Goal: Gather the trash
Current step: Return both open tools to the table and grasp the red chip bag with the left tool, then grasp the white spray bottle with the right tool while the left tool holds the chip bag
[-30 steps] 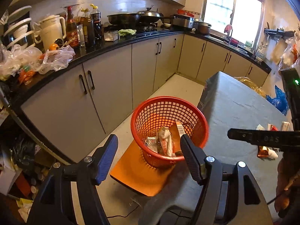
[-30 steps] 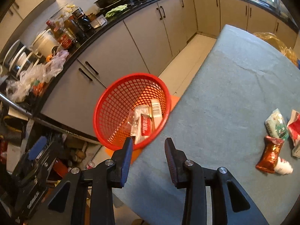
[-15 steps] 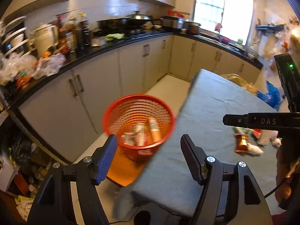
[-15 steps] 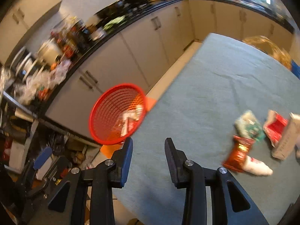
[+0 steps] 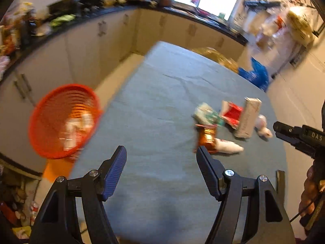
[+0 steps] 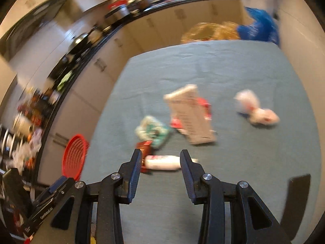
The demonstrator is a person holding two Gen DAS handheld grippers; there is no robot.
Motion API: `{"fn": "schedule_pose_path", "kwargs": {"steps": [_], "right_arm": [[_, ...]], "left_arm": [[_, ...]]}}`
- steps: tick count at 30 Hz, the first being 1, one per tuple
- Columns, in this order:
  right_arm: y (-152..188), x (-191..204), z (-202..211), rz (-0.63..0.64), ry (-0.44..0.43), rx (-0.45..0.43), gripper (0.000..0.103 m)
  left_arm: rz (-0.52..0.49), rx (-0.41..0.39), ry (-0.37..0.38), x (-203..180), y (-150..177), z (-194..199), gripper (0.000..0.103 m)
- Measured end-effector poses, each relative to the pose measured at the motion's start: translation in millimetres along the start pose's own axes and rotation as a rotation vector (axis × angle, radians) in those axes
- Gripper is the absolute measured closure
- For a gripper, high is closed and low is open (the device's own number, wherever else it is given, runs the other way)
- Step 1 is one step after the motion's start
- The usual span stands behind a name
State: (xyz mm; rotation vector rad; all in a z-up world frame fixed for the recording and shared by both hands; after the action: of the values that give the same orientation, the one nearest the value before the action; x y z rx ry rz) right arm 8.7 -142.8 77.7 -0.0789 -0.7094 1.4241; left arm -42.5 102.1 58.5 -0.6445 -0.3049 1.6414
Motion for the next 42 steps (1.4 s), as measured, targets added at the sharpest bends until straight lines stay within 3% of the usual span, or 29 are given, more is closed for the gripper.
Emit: {"fn": "schedule_pose_path", "kwargs": {"steps": [5, 14, 18, 21, 25, 32, 42], "right_arm": [[1, -41, 20, -0.035, 0.028, -0.020, 0.061], [14, -83, 41, -0.015, 0.059, -0.022, 0.061], [18, -96, 44, -0.013, 0.070, -0.021, 0.061], [18, -97, 41, -0.005, 0.058, -0.007, 0.060], [17, -79, 24, 0.050, -0.001, 0.037, 0.059], [10, -26, -39, 0.216, -0.144, 0.176, 0.056], [19, 15, -133, 0.356, -0.174, 0.324, 0.055]], "left_arm": [[-0.062, 0.092, 0.100, -54, 2, -44, 0.033], [-0.069, 0.195, 0.079, -88, -7, -121, 0.034], [-0.041, 0.236, 0.068, -85, -10, -145, 0.056], [-0.051, 0.271, 0.046, -80, -5, -157, 0.064], [-0.080, 0.256, 0.037, -77, -1, -153, 0.072], [-0.104, 0.230, -0.015, -41, 21, -122, 0.072], [-0.092, 0.133, -0.039, -17, 30, -72, 0.072]]}}
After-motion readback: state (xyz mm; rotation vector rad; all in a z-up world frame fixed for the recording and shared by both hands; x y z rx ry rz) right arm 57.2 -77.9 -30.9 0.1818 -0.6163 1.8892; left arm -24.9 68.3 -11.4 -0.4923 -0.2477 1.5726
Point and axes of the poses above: each gripper's, at about its wrist camera, not at the fingertips, and z roughly against the way its jaws point, x to its left, y to its underside, the point moved 7 cm from there along -z, roughly the way its jaws point
